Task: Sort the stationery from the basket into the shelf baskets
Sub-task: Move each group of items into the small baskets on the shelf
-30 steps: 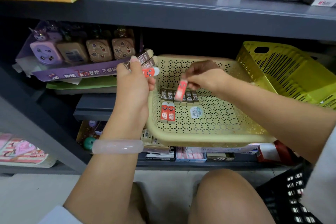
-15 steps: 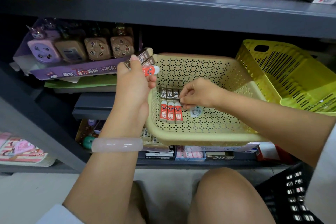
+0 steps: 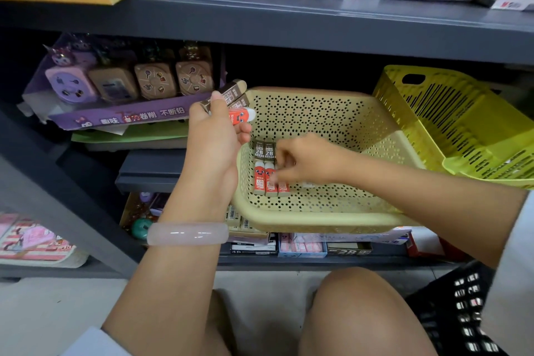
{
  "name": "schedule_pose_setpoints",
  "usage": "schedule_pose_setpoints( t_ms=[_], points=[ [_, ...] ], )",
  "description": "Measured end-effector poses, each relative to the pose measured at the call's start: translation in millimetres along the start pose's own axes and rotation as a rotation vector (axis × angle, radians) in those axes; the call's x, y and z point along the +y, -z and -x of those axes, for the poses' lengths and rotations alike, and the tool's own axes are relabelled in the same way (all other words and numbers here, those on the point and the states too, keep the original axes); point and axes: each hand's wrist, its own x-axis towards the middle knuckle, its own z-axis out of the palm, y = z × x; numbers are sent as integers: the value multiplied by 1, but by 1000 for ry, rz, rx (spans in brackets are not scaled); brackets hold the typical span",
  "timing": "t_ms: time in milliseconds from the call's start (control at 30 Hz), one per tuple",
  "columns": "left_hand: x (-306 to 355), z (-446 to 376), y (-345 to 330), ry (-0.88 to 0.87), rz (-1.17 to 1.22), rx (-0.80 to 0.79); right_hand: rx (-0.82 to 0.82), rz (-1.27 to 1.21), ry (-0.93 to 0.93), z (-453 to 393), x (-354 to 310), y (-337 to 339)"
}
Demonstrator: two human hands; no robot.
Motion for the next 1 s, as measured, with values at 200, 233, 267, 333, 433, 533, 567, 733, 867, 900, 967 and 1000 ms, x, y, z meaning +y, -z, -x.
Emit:
schedule_pose_setpoints(
  t_ms=[200, 233, 267, 333, 433, 533, 567, 733, 867, 900, 967, 1000],
  points=[
    [-1, 1, -5, 20, 16, -22, 209, -1115, -70, -7, -22, 29],
    [-1, 1, -5, 26, 17, -24, 199, -1150, -55, -8, -24, 27],
    [-1, 1, -5, 28, 10, -24, 198, -1191, -44, -9, -26, 26],
    [-1, 0, -4, 19, -14, -11, 232, -1283, -38, -10, -23, 27],
    [0, -1, 0, -14, -28, 16, 386, -1302, -109, -9, -5, 33],
    [0, 0, 1, -35, -24, 23, 394, -925, -238, -6, 21, 30],
    [0, -1, 1, -31, -22, 16, 308, -792, -287, -5, 28, 26],
    [-1, 0, -1, -14, -4, -7, 7, -620, -393, -2, 33, 4],
    [-1, -1, -2, -18, -17, -5, 18, -640, -393, -4, 32, 0],
    [-1, -1, -2, -19, -18, -7, 19, -640, -388, -3, 32, 0],
    [-1, -1, -2, -19, -24, -10, 12, -616, -377, -2, 31, 0],
    [-1, -1, -3, -19, -27, -11, 8, -597, -370, 0, 30, -1]
  ],
)
